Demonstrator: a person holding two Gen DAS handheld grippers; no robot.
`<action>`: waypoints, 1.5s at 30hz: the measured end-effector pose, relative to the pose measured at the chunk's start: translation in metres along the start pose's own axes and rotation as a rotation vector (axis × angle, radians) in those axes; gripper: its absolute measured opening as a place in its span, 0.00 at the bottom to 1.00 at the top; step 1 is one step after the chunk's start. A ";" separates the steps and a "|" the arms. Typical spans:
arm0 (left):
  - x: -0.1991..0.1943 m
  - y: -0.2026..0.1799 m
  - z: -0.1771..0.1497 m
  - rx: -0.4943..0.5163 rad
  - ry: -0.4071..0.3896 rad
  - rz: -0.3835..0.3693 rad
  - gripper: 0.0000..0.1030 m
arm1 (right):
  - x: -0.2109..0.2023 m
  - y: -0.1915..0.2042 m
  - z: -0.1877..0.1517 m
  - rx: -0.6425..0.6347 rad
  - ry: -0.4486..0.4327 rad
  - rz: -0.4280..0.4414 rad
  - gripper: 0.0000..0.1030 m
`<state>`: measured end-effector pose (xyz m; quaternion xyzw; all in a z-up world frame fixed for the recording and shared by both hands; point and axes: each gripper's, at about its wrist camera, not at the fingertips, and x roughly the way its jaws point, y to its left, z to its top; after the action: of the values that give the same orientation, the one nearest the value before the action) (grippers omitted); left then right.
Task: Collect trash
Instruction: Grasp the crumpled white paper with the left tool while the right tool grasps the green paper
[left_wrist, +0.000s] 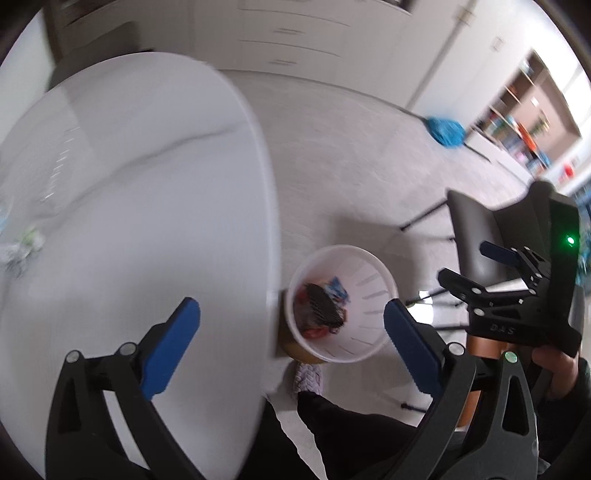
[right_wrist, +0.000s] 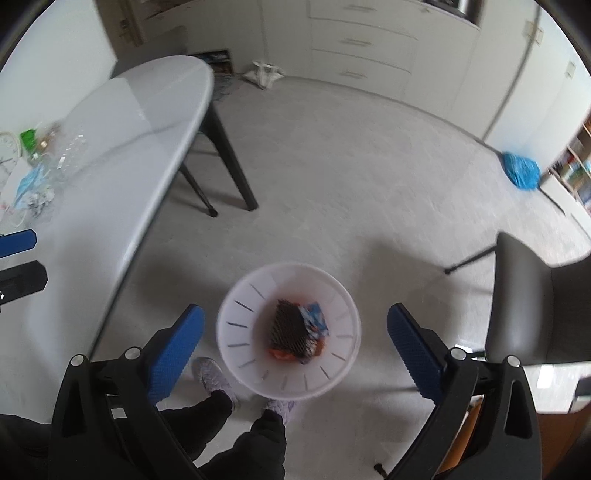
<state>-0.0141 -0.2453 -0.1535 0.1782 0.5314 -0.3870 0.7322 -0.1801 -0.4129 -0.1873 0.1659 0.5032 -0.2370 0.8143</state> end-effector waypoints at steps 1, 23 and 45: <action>-0.007 0.015 -0.001 -0.033 -0.016 0.018 0.93 | -0.002 0.011 0.006 -0.019 -0.011 0.009 0.97; -0.061 0.286 -0.024 -0.432 -0.140 0.386 0.93 | 0.002 0.261 0.102 -0.354 -0.103 0.260 0.98; 0.024 0.394 0.017 -0.560 -0.101 0.245 0.48 | 0.048 0.370 0.125 -0.488 -0.023 0.291 0.98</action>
<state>0.2977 -0.0143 -0.2281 0.0125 0.5548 -0.1427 0.8196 0.1350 -0.1790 -0.1644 0.0325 0.5070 0.0085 0.8613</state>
